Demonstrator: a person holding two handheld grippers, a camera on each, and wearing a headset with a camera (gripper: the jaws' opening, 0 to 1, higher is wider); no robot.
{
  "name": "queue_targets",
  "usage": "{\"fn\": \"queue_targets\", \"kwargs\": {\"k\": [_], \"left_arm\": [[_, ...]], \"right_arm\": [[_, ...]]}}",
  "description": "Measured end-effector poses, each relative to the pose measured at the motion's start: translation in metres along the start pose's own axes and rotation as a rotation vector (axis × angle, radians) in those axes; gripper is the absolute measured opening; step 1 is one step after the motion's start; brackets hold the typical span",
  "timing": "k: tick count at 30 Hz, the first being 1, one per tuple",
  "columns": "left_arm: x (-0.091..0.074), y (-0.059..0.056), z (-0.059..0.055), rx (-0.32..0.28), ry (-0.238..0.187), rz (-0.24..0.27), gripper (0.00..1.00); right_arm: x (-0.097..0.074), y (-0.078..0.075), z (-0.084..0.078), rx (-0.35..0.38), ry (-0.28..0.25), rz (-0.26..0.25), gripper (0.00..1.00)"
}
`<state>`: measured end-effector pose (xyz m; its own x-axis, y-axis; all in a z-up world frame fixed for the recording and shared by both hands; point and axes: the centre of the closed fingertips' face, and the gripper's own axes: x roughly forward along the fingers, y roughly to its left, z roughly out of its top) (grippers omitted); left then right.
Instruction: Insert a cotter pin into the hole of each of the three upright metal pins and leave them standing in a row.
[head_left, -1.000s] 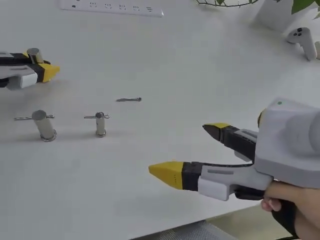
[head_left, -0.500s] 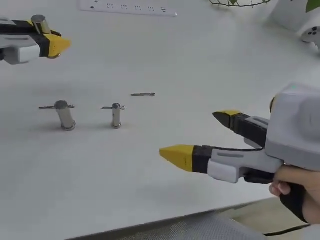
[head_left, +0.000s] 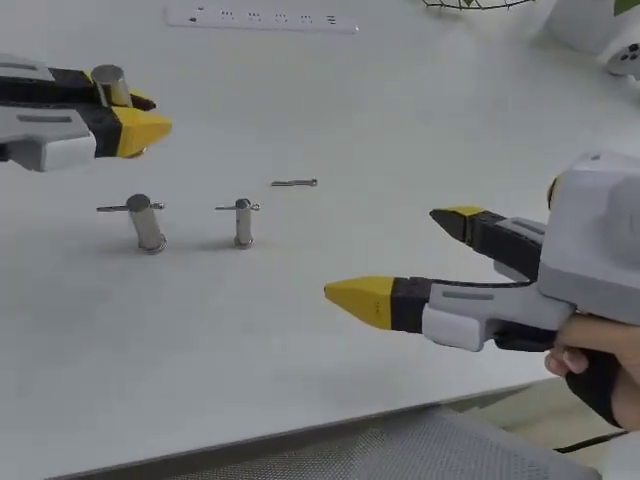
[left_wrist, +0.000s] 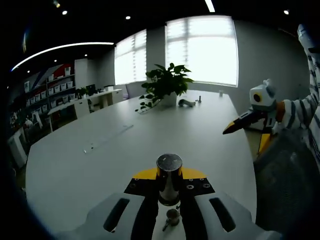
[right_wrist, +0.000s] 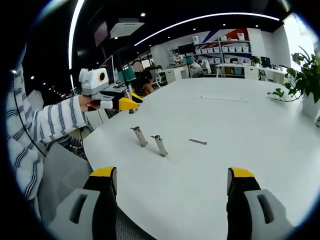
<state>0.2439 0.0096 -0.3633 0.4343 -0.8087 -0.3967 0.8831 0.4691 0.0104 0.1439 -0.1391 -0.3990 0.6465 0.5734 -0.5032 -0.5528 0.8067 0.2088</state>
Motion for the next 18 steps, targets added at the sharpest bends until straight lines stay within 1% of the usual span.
{"fn": "queue_targets", "kwargs": {"k": [1,3,5,6,7,9,10,12,15,18], "left_arm": [[0.0,-0.009,-0.001,0.006,0.005,-0.011,0.1],[0.001,-0.022,-0.002,0.018,0.009,-0.029,0.1],[0.002,-0.033,-0.005,0.018,0.006,-0.051,0.1],[0.002,-0.037,-0.006,0.016,0.007,-0.056,0.1],[0.004,-0.042,-0.009,0.005,0.008,-0.063,0.1],[0.005,-0.049,-0.014,-0.01,0.01,-0.072,0.1],[0.007,-0.054,-0.017,-0.016,0.017,-0.084,0.1],[0.009,-0.063,-0.021,-0.012,0.028,-0.092,0.1],[0.012,-0.071,-0.024,-0.019,0.032,-0.1,0.1],[0.016,-0.077,-0.027,-0.03,0.036,-0.098,0.1]], "right_arm": [[-0.001,0.0,0.0,0.002,-0.001,-0.001,0.9],[-0.002,0.001,-0.002,0.005,-0.003,-0.003,0.9],[-0.004,0.002,-0.003,0.007,-0.003,-0.004,0.9],[-0.004,0.002,-0.004,0.008,-0.004,-0.004,0.9],[-0.005,0.002,-0.005,0.009,-0.003,-0.004,0.9],[-0.005,0.003,-0.006,0.008,0.0,-0.003,0.9],[-0.005,0.003,-0.007,0.007,0.001,-0.002,0.9],[-0.006,0.004,-0.007,0.006,0.002,0.001,0.9],[-0.006,0.004,-0.008,0.006,0.003,0.003,0.9],[-0.005,0.004,-0.007,0.01,-0.003,0.005,0.9]]}}
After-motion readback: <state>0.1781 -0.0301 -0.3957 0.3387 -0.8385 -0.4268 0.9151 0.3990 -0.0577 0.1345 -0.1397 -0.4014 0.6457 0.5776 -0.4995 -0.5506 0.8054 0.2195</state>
